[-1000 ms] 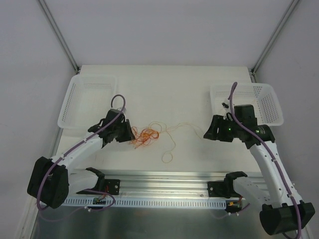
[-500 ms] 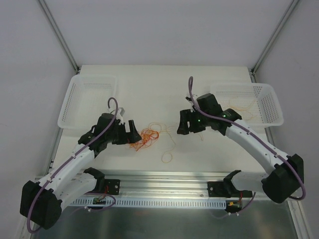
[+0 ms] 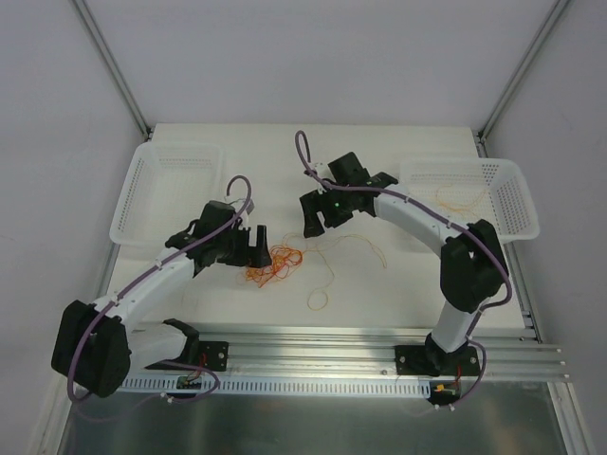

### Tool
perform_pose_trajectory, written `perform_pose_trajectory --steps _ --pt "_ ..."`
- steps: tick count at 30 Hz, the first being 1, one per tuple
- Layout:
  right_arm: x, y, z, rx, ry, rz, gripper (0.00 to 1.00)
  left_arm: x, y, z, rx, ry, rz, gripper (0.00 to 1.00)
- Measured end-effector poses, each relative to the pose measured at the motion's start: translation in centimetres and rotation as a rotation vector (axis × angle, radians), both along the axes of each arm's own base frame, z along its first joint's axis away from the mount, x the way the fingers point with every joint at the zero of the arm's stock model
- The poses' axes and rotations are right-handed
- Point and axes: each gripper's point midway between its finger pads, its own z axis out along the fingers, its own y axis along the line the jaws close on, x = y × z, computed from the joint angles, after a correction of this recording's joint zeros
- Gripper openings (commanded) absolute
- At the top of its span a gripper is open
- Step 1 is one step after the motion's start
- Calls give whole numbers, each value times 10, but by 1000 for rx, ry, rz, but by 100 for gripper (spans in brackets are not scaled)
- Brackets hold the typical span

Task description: Untangle the cables

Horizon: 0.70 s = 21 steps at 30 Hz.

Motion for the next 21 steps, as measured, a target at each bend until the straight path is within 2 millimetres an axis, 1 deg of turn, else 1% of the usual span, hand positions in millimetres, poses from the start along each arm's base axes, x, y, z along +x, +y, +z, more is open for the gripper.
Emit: perform_pose_trajectory --steps 4,7,9,10,11,13,14,15,16,17,18,21 --pt "5 10 -21 -11 36 41 77 5 -2 -15 34 63 24 82" --pt "7 18 -41 -13 65 60 72 7 -1 -31 60 127 68 74" --pt "7 21 -53 -13 89 68 62 5 -1 -41 72 165 87 70" --pt "7 22 -57 -12 99 72 52 5 -1 -48 80 188 101 66" --pt "6 24 -61 -8 109 72 45 4 -2 -50 83 195 103 64" --pt "5 27 -63 6 122 78 27 5 -2 -57 90 218 125 60" --pt "5 29 -62 15 124 81 19 6 -3 -60 89 228 138 56" --pt "5 32 -60 29 127 83 7 6 -3 -63 89 235 145 45" --pt "5 34 -57 40 128 85 2 7 -4 -65 86 242 158 37" --pt "5 35 -55 50 127 89 0 8 -3 -67 87 247 170 30" --pt "5 37 -53 61 129 90 1 9 -2 -69 93 247 181 14" --pt "2 38 -39 88 128 95 1 11 -2 -73 93 251 210 0"
